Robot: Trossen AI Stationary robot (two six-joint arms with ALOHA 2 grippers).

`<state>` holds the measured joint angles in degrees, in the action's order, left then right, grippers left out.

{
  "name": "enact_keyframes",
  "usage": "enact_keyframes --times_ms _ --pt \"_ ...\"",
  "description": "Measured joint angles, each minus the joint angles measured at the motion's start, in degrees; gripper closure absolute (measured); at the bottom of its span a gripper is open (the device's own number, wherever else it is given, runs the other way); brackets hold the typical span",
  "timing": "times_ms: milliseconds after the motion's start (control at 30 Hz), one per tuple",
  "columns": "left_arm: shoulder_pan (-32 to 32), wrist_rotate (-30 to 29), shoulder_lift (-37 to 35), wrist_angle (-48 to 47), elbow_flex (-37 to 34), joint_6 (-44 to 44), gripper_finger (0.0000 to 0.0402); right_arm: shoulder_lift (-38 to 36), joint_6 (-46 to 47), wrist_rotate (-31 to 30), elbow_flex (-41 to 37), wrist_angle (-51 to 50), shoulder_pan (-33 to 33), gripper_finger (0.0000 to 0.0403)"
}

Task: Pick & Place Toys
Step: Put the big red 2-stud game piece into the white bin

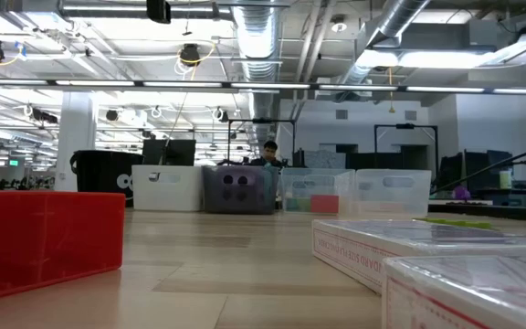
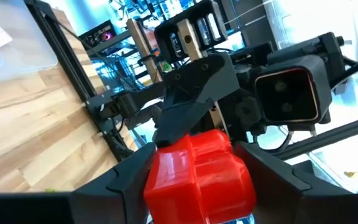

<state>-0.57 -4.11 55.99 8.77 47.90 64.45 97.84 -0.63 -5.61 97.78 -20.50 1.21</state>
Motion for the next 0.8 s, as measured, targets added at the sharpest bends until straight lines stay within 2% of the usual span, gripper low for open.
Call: enact_keyframes --times_ms 133,267,567,800 --pt "0.7 0.1 0.0 0.0 0.0 -2.8 0.0219 0.0 -0.4 -0.3 0.0 0.1 0.0 0.0226" --pt "1.8 0.6 0.0 -0.1 0.0 -3.3 0.0216 -0.5 -2.4 -1.3 0.0 0.4 0.8 0.0211" --pt "4.7 0.6 0.0 -0.7 0.0 -9.9 0.0224 -4.0 -5.7 -10.6 0.0 1.3 2.7 0.0203" --pt "12.4 -2.0 0.0 -8.3 0.0 -16.5 0.0227 -6.6 -5.8 -16.7 0.1 1.2 4.9 0.0205"
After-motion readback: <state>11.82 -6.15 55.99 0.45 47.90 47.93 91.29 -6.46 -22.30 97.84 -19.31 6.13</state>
